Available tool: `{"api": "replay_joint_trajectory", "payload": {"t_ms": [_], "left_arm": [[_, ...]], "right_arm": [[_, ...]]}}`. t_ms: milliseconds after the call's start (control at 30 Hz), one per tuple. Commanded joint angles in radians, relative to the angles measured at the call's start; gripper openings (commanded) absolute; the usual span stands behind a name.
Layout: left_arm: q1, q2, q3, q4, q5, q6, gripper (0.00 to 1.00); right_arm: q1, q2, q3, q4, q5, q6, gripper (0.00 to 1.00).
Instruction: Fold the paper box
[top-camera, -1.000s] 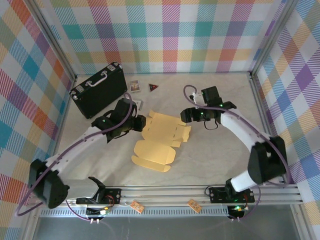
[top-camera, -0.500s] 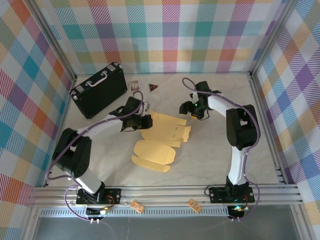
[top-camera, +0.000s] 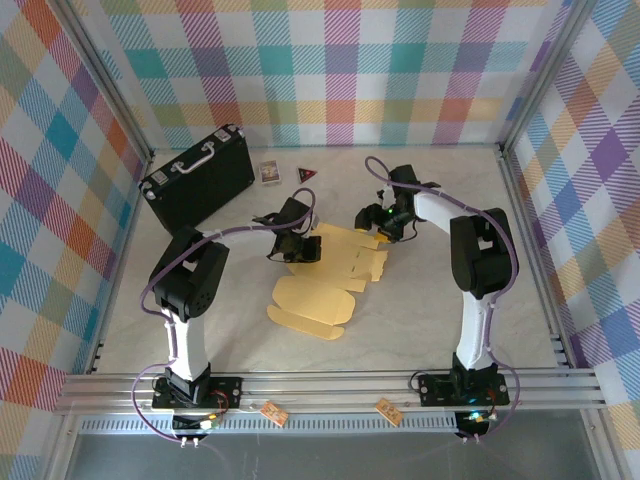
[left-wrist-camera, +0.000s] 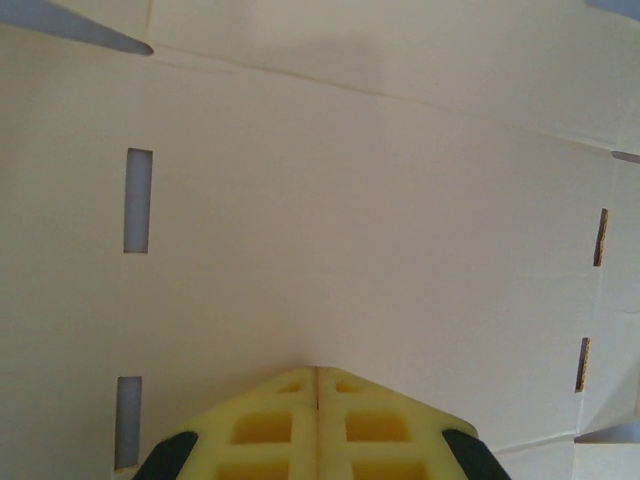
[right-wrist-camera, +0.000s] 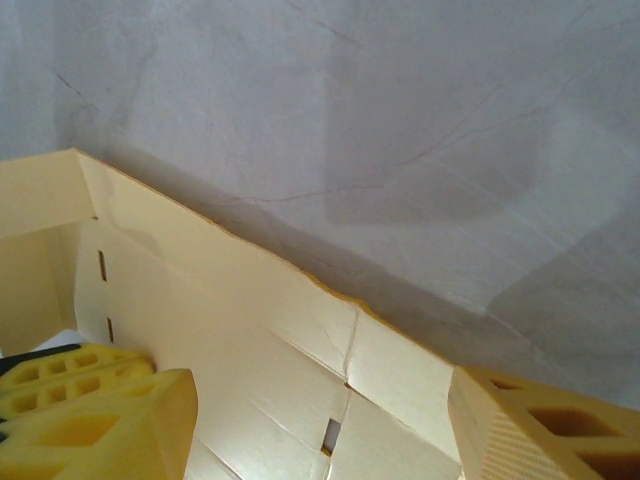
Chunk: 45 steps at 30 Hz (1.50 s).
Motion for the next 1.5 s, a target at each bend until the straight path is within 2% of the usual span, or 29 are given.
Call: {"api": "replay_joint_trajectory", "payload": {"t_ms": [0,100,200,300,600,700,1100,1467], "left_arm": [[0.000,0.020,0.007,-0.006,-0.026,-0.015,0.03],[-0.001,0.016,-0.001,-0.020,-0.040,-0.013,0.03],[0.000,0.009,-0.011,-0.029,-0.050,-0.010,0.03],[0.000,0.001,-0.012,-0.041,-0.061,-0.008,0.03],[-0.007,-0.004,-0.010,-0.087,-0.080,-0.014,0.03],[-0.006,-0.005,-0.027,-0.065,-0.079,-0.019,0.02],[-0.010,0.003,-0.048,-0.037,-0.084,-0.013,0.02],[-0.019,-0.004,-0.060,-0.036,-0.081,-0.003,0.02]], "right_arm": [[0.008,0.002,-0.033,-0.009,0.009,0.022,0.69],[0.008,-0.017,-0.060,0.000,0.025,0.021,0.69],[0.005,-0.082,-0.109,0.027,0.111,0.020,0.72],[-0.011,-0.135,-0.145,0.052,0.134,0.025,0.75],[0.011,-0.089,-0.157,0.065,0.040,0.037,0.70],[0.025,-0.062,-0.132,0.057,0.007,0.038,0.68],[0.100,-0.052,0.049,-0.099,0.025,0.014,0.62],[0.125,0.110,0.153,-0.042,-0.002,0.051,0.55]]}}
